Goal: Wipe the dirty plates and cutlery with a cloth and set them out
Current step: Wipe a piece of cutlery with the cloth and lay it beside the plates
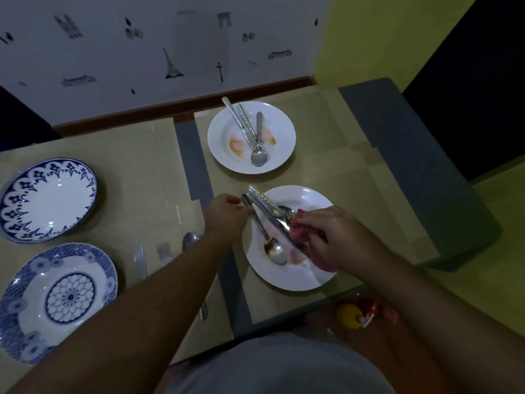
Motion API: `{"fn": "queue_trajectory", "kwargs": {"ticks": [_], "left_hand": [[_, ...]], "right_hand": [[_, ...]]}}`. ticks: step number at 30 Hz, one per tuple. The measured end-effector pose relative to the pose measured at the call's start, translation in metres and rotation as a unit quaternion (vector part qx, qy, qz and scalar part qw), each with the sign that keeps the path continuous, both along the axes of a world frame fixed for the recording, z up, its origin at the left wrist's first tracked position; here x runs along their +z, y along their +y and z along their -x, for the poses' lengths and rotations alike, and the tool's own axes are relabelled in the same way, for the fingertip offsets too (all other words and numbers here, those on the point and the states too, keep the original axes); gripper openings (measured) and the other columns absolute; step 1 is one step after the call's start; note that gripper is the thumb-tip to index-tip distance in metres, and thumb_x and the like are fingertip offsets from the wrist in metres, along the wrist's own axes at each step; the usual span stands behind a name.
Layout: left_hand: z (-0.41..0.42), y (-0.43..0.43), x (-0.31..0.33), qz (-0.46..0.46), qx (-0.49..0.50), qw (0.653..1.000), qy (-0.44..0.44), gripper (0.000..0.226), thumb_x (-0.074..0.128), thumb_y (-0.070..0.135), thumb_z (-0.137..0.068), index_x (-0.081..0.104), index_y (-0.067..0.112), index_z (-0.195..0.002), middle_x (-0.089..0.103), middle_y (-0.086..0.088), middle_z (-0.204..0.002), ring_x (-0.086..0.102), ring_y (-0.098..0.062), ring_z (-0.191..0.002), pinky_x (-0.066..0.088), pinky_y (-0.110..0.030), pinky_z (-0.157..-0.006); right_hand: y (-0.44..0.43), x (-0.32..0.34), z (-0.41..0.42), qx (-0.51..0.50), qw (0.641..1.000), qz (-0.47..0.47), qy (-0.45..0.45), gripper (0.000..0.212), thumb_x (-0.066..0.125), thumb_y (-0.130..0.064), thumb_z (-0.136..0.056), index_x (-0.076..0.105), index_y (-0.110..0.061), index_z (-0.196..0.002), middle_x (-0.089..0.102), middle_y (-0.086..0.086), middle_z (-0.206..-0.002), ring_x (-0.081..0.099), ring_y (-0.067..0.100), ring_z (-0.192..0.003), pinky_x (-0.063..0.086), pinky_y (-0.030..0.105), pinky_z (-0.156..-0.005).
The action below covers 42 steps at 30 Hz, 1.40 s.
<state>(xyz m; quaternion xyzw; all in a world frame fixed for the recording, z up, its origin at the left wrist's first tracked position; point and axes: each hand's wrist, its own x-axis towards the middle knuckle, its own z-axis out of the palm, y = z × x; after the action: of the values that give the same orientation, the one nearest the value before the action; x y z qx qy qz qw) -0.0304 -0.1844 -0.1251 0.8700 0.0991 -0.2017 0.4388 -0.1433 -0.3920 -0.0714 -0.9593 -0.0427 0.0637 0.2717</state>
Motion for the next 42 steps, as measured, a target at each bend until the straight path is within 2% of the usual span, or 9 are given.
{"fn": "queue_trajectory", "kwargs": {"ticks": [5, 9, 14, 23, 28, 31, 34, 38, 42], "left_hand": [[0.005, 0.007, 0.001, 0.044, 0.045, 0.998, 0.015, 0.036, 0.078, 0.017, -0.083, 0.067, 0.015, -0.117, 0.066, 0.004, -0.101, 0.059, -0.004, -0.084, 0.048, -0.019, -0.063], [0.010, 0.019, 0.013, 0.093, 0.103, 0.989, 0.055, 0.039, 0.073, 0.006, -0.082, 0.064, 0.015, -0.119, 0.066, -0.006, -0.105, 0.066, -0.018, -0.090, 0.061, -0.031, -0.074], [0.025, 0.053, 0.030, 0.142, 0.099, 0.973, 0.156, 0.010, 0.066, 0.009, -0.091, 0.073, 0.004, -0.095, 0.069, -0.017, -0.085, 0.064, -0.019, -0.069, 0.053, -0.027, -0.059], [0.071, 0.095, 0.039, 0.288, 0.172, 0.904, 0.266, 0.019, 0.064, 0.011, -0.095, 0.066, -0.004, -0.106, 0.066, -0.014, -0.078, 0.063, -0.018, -0.068, 0.058, -0.027, -0.064], [0.091, 0.085, 0.049, 0.361, 0.244, 0.849, 0.300, 0.016, 0.062, -0.002, -0.093, 0.066, -0.007, -0.107, 0.066, -0.018, -0.092, 0.065, -0.023, -0.085, 0.062, -0.027, -0.071], [0.095, 0.081, 0.049, 0.414, 0.236, 0.808, 0.348, 0.022, 0.057, -0.010, -0.093, 0.066, -0.009, -0.113, 0.068, -0.020, -0.103, 0.065, -0.022, -0.091, 0.062, -0.026, -0.072], [0.097, 0.081, 0.052, 0.432, 0.174, 0.785, 0.410, 0.026, 0.049, -0.013, -0.094, 0.072, -0.007, -0.105, 0.074, -0.014, -0.089, 0.064, -0.017, -0.088, 0.058, -0.024, -0.080], [0.099, 0.078, 0.053, 0.426, 0.111, 0.789, 0.429, 0.039, 0.043, -0.017, -0.094, 0.077, 0.000, -0.101, 0.074, -0.008, -0.084, 0.062, -0.013, -0.085, 0.052, -0.024, -0.082], [0.098, 0.077, 0.052, 0.403, 0.076, 0.808, 0.423, 0.044, 0.045, -0.017, -0.092, 0.082, 0.007, -0.096, 0.074, -0.006, -0.084, 0.062, -0.013, -0.081, 0.050, -0.024, -0.080]], "right_hand": [[0.003, 0.001, -0.003, 0.011, 1.000, -0.010, -0.004, 0.033, 0.057, -0.009, -0.083, 0.072, -0.031, -0.102, 0.070, -0.013, -0.094, 0.054, 0.006, -0.086, 0.049, 0.027, -0.076], [0.008, 0.005, -0.007, 0.024, 1.000, -0.013, -0.005, 0.032, 0.057, -0.009, -0.083, 0.072, -0.033, -0.098, 0.068, -0.018, -0.089, 0.049, -0.001, -0.080, 0.041, 0.015, -0.073], [0.020, 0.008, -0.013, 0.027, 0.999, -0.030, -0.022, 0.030, 0.060, -0.009, -0.082, 0.074, -0.030, -0.098, 0.072, -0.015, -0.096, 0.059, 0.004, -0.086, 0.042, 0.015, -0.079], [0.050, 0.003, -0.021, 0.015, 0.999, -0.037, -0.009, 0.033, 0.054, -0.015, -0.081, 0.073, -0.034, -0.100, 0.070, -0.021, -0.099, 0.061, -0.003, -0.092, 0.045, 0.016, -0.087], [0.060, -0.002, -0.022, -0.012, 1.000, -0.023, -0.004, 0.037, 0.065, -0.009, -0.080, 0.070, -0.034, -0.107, 0.055, -0.034, -0.084, 0.048, -0.016, -0.082, 0.035, 0.008, -0.076], [0.063, -0.009, -0.023, -0.010, 1.000, 0.005, 0.001, 0.034, 0.066, -0.013, -0.079, 0.067, -0.033, -0.107, 0.065, -0.021, -0.094, 0.052, 0.000, -0.087, 0.043, 0.017, -0.077], [0.063, -0.010, -0.026, 0.045, 0.999, -0.003, -0.011, 0.026, 0.067, -0.015, -0.080, 0.071, -0.031, -0.099, 0.072, -0.013, -0.102, 0.063, 0.011, -0.096, 0.050, 0.034, -0.088], [0.067, -0.006, -0.024, 0.144, 0.989, 0.008, -0.030, 0.024, 0.066, -0.016, -0.083, 0.073, -0.029, -0.103, 0.067, -0.012, -0.111, 0.058, 0.008, -0.110, 0.043, 0.030, -0.095], [0.064, -0.018, -0.014, 0.168, 0.985, 0.043, -0.010, 0.037, 0.057, -0.021, -0.089, 0.065, -0.024, -0.125, 0.056, -0.001, -0.137, 0.046, 0.017, -0.131, 0.035, 0.042, -0.109]]}}
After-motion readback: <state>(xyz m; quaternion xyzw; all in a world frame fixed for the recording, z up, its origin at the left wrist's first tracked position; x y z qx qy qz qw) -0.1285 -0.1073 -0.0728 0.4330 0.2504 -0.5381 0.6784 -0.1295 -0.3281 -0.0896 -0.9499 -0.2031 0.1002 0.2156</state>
